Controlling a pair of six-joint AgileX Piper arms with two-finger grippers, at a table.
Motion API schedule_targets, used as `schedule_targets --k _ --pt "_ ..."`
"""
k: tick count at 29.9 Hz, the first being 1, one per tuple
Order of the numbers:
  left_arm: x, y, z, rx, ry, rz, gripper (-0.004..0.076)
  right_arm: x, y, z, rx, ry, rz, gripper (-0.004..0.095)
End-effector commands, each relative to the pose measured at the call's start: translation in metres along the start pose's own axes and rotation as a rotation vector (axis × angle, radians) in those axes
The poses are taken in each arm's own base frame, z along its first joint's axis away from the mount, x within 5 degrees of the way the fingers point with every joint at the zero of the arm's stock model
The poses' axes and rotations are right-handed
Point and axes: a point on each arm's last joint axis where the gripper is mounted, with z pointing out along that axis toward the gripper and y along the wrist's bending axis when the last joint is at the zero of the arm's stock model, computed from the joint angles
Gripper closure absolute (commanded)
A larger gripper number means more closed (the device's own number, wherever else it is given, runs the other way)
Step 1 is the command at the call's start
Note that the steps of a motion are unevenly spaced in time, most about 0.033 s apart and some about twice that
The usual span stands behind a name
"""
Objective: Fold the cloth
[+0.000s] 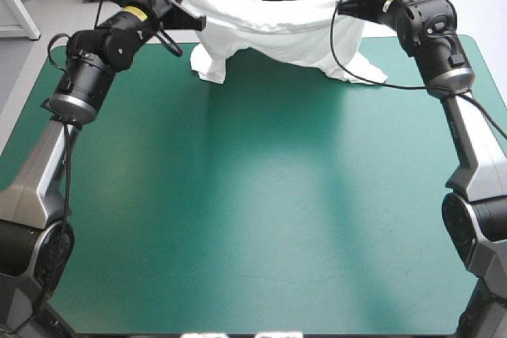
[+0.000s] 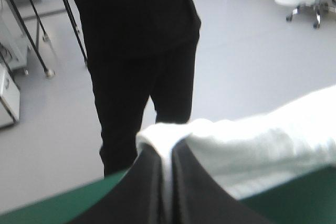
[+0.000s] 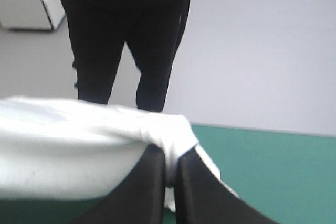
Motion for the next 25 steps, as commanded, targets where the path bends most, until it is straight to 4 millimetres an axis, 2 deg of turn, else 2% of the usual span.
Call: schedule_targets --k 1,3,8,11,15,20,25 --pt "-0.002 -0.002 -0.03 -0.012 -0.03 -0.012 0.0733 -0.006 -0.013 -0.033 -0.031 -0.053 -0.01 0.0925" --pt "0.016 -0.005 -0.035 0.002 0.037 -0.018 0.0733 0.013 -0.014 -0.034 -0.029 0.029 -0.03 0.0925" --pt "0.081 -0.017 -0.049 0.042 0.283 -0.098 0.0733 0.075 -0.014 -0.044 -0.039 0.24 -0.022 0.0925" --pt "0.118 -0.025 -0.063 0.072 0.445 -0.126 0.0733 0.116 -0.016 -0.052 -0.036 0.373 -0.024 0.0925" --pt "0.159 -0.034 -0.088 0.075 0.584 -0.192 0.0733 0.169 -0.017 -0.074 -0.046 0.514 0.004 0.0925" --pt "0.197 -0.041 -0.124 0.036 0.69 -0.278 0.0733 0.216 -0.016 -0.103 -0.065 0.62 0.062 0.0924" --pt "0.218 -0.048 -0.159 0.049 0.775 -0.29 0.0733 0.24 -0.015 -0.134 -0.076 0.653 0.107 0.0925"
